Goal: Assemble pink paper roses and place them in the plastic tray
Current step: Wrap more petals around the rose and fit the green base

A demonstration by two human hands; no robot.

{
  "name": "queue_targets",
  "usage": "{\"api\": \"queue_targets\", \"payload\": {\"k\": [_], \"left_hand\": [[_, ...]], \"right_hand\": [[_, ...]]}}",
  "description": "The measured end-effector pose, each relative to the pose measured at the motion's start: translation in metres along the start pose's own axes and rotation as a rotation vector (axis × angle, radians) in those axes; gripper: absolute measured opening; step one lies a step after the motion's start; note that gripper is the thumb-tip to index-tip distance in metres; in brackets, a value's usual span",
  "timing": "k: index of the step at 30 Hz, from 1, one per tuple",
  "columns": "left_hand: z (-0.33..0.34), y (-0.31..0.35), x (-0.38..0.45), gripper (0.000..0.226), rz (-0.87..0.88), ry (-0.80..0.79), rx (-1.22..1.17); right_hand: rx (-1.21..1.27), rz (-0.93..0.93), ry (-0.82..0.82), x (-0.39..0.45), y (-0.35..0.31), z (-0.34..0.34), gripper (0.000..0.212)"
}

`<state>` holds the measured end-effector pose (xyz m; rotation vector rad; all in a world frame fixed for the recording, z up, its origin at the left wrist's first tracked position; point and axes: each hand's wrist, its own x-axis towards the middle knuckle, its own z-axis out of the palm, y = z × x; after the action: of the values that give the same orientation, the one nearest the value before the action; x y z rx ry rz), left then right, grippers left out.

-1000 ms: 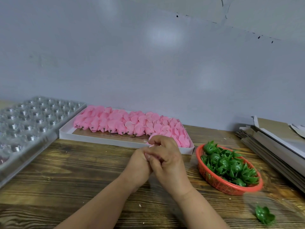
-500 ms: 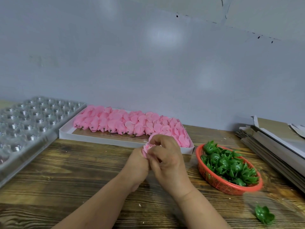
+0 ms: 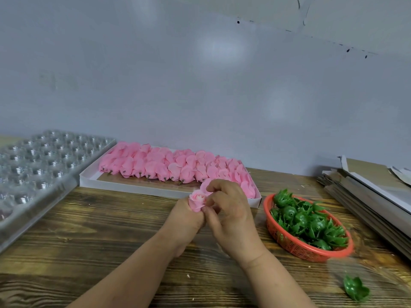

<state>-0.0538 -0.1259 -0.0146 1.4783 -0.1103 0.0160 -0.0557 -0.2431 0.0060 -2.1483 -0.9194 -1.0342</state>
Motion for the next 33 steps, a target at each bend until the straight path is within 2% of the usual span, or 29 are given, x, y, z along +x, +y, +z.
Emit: {"api": "queue_targets", "payload": {"k": [4, 5, 7, 8, 10, 13, 17, 25, 30, 33], "left_hand": [[0.000, -0.001, 0.000, 0.016, 0.013, -0.019, -0.034], [0.000, -0.002, 0.001, 0.021, 0.019, -0.012, -0.054], [0.000, -0.002, 0.000, 0.027, 0.049, 0.036, -0.078], [0.000, -0.002, 0.000, 0.029, 0.068, 0.063, -0.111], [0.000, -0.002, 0.001, 0.024, 0.076, 0.091, -0.212], [-0.001, -0.001, -0.001, 0.033, 0.061, 0.091, -0.303], [0.000, -0.003, 0.001, 0.050, 0.051, 0.089, -0.293], [-0.001, -0.001, 0.002, 0.038, 0.058, 0.009, -0.283], [-0.007, 0.001, -0.001, 0.021, 0.054, -0.196, -0.308], [-0.009, 0.002, -0.001, 0.032, 0.042, -0.231, -0.284]], "right_hand": [[0.029, 0.024, 0.027, 0.000, 0.000, 0.000, 0.004], [0.085, 0.079, 0.065, -0.001, 0.000, 0.000, 0.005], [0.244, 0.313, 0.124, -0.001, 0.003, 0.003, 0.007], [0.328, 0.462, 0.101, -0.001, 0.005, 0.005, 0.012], [0.531, 0.707, -0.051, -0.001, 0.006, 0.008, 0.020], [0.936, 0.919, -0.239, -0.006, 0.004, 0.012, 0.024], [1.142, 0.967, -0.166, -0.009, 0.003, 0.015, 0.021], [1.183, 0.944, -0.054, -0.006, -0.007, 0.017, 0.032], [1.334, 0.944, -0.091, -0.006, 0.000, 0.015, 0.013], [1.381, 0.955, -0.163, -0.007, 0.005, 0.015, 0.021]]}}
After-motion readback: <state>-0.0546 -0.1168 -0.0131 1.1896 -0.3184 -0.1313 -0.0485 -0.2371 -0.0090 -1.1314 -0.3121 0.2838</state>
